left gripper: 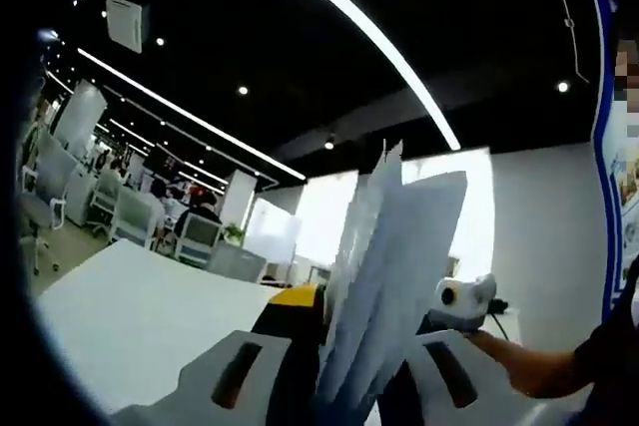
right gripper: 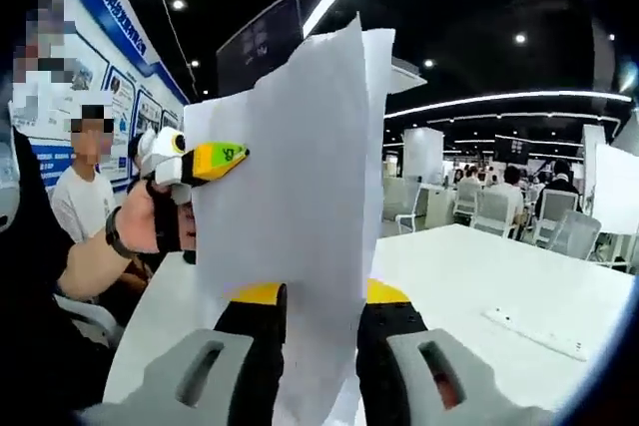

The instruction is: Organize the stack of printing papers by aligning and flattening the scattered papers on the table

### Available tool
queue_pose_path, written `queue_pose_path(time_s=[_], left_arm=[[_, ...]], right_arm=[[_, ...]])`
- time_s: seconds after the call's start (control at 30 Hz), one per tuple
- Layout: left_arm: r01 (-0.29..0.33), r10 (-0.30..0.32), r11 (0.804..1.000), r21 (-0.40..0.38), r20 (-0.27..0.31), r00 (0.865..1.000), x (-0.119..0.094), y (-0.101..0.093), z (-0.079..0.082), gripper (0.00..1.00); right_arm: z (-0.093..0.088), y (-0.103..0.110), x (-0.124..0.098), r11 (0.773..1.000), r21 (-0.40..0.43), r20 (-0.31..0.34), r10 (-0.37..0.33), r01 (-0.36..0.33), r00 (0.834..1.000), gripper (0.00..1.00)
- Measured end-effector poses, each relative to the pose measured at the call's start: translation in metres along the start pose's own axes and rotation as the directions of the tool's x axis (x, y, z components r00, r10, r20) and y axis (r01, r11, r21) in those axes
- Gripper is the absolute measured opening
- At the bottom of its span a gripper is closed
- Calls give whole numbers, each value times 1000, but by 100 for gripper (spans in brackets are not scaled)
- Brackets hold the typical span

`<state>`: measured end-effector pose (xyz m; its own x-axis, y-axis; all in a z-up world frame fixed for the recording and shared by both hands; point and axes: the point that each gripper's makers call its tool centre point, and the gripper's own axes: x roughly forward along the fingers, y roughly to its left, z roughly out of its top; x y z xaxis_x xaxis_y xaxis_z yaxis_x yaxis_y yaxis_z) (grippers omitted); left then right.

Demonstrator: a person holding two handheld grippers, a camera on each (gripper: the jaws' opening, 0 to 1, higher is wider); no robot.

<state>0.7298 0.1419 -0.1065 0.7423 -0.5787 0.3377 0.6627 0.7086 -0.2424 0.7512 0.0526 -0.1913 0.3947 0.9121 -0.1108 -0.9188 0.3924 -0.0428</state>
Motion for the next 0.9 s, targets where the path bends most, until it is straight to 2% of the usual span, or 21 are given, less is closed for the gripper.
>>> queue_pose_path(time_s=[0.07, 0.17, 0.3, 0.37, 0.43, 0.47, 0.5, 0.57, 0.6, 0.67, 0.73, 0.8, 0.9], left_arm=[[3, -3, 999, 44, 5, 1000, -3, -2, 1, 13], [-2, 2, 999, 54, 8, 1000, -5, 0, 3, 13], [9, -9, 1000, -3, 20, 1000, -4, 2, 7, 19], [17, -17, 1000, -7, 23, 1000, -4, 1, 9, 19], [33, -34, 999, 31, 25, 999, -5, -1, 11, 17], [42, -43, 998, 55, 19, 999, -6, -4, 11, 17], [58, -60, 995, 80, 16, 998, -7, -7, 11, 16], [100, -101, 990, 95, 0, 995, -9, -13, 6, 13], [101, -101, 991, 91, 1, 995, -11, -9, 5, 10], [118, -120, 988, 101, 10, 993, -13, -9, 3, 8], [149, -152, 982, 113, 19, 988, -14, -14, 3, 8], [183, -187, 974, 131, 21, 982, -14, -22, 1, 7], [233, -241, 957, 174, 26, 970, -15, -33, 4, 7]], right_arm=[[0, 4, -2, 1000, 12, 4, 13, -13, 1000, 12], [-3, 6, -6, 998, 41, 6, 38, -38, 999, 11], [2, 4, -9, 998, 50, 19, 37, -38, 999, 21], [4, 3, -10, 998, 42, 21, 36, -37, 999, 24], [6, 4, -13, 999, 26, 23, 46, -47, 999, 19], [10, 8, -16, 997, -1, 43, 74, -74, 996, 20], [14, 14, -18, 993, -19, 60, 115, -114, 992, 26], [18, 29, -22, 979, 29, 88, 200, -203, 976, 42], [20, 30, -22, 975, 38, 107, 212, -217, 971, 48], [20, 25, -22, 979, 27, 108, 196, -200, 975, 48], [19, 15, -20, 987, 23, 97, 158, -161, 983, 48], [16, 10, -18, 987, 30, 91, 151, -155, 984, 48], [13, 11, -17, 979, 73, 94, 184, -191, 978, 48]])
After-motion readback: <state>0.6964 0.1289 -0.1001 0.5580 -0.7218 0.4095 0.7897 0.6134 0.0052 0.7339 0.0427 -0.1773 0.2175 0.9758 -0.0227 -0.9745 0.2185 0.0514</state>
